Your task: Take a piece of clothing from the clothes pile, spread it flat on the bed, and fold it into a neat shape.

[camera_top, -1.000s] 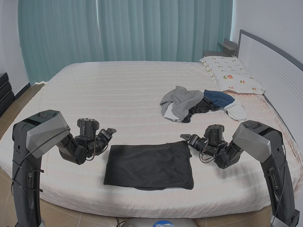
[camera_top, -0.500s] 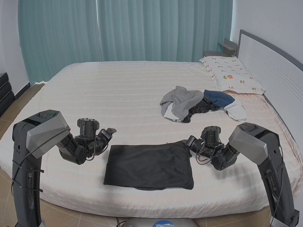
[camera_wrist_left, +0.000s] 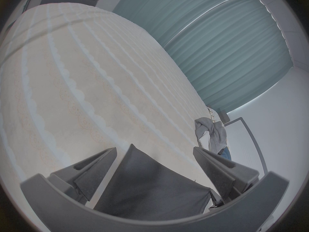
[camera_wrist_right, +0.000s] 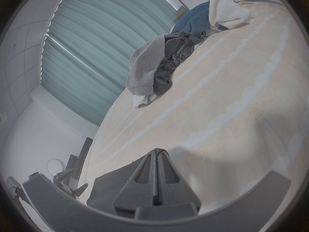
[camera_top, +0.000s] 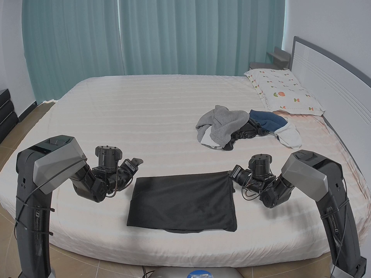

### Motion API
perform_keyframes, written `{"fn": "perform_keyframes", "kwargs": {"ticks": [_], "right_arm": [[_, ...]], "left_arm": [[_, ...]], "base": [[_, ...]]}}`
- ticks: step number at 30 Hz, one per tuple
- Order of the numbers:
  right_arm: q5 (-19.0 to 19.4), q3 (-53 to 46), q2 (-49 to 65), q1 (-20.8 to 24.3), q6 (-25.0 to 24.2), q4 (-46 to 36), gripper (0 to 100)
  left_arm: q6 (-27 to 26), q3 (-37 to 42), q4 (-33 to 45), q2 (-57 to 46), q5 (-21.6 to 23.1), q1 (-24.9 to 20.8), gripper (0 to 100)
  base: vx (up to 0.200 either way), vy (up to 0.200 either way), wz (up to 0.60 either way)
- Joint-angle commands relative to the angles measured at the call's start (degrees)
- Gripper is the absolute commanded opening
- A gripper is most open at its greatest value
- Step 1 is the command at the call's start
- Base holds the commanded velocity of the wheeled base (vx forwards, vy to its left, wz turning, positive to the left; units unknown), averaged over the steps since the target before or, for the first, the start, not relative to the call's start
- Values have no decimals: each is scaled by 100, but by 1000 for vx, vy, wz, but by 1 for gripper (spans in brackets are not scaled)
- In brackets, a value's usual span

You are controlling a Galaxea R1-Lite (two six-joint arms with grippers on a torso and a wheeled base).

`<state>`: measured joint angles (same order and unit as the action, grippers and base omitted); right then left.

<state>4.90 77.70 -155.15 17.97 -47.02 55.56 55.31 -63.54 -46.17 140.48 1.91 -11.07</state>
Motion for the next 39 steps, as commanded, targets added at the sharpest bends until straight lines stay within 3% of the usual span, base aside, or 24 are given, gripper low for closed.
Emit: {"fn": "perform_keyframes", "kwargs": {"ticks": [1,3,4,15,18,20,21,28,33,35,39], "right_arm": [[2,-1,11,-4,9,-11,0],[11,-1,11,-4,0,-11,0],[11,-1,2,-4,0,-11,100],[-86,-634,213,-118,-255,754,100],[-7,-1038,363,-285,-255,1185,100],[-7,-1038,363,-285,-255,1185,100],[11,-1126,380,-285,-264,1167,100],[11,-1135,345,-224,-264,1141,100],[11,-1135,327,-224,-264,1141,100],[11,-1126,327,-224,-255,1141,100],[37,-1135,327,-224,-255,1141,100]], "left_arm": [[-82,8,-6,49,-7,-9,100],[-108,8,-6,76,-42,-9,100],[-117,8,-6,76,-51,-9,100],[-398,245,64,32,37,-27,100],[-952,562,64,23,213,-27,100],[-952,562,64,23,213,-27,100],[-1374,852,11,5,380,-27,100],[-1883,1098,-24,23,441,-44,100],[-1875,1511,-560,14,354,-537,100],[-1839,1590,-973,32,318,-572,100],[-1637,1599,-1061,5,318,-545,100]], "base": [[0,0,0],[0,0,0],[0,0,0],[0,0,0],[0,0,0],[0,0,0],[0,0,0],[0,0,0],[0,0,0],[0,0,0],[0,0,0]]}}
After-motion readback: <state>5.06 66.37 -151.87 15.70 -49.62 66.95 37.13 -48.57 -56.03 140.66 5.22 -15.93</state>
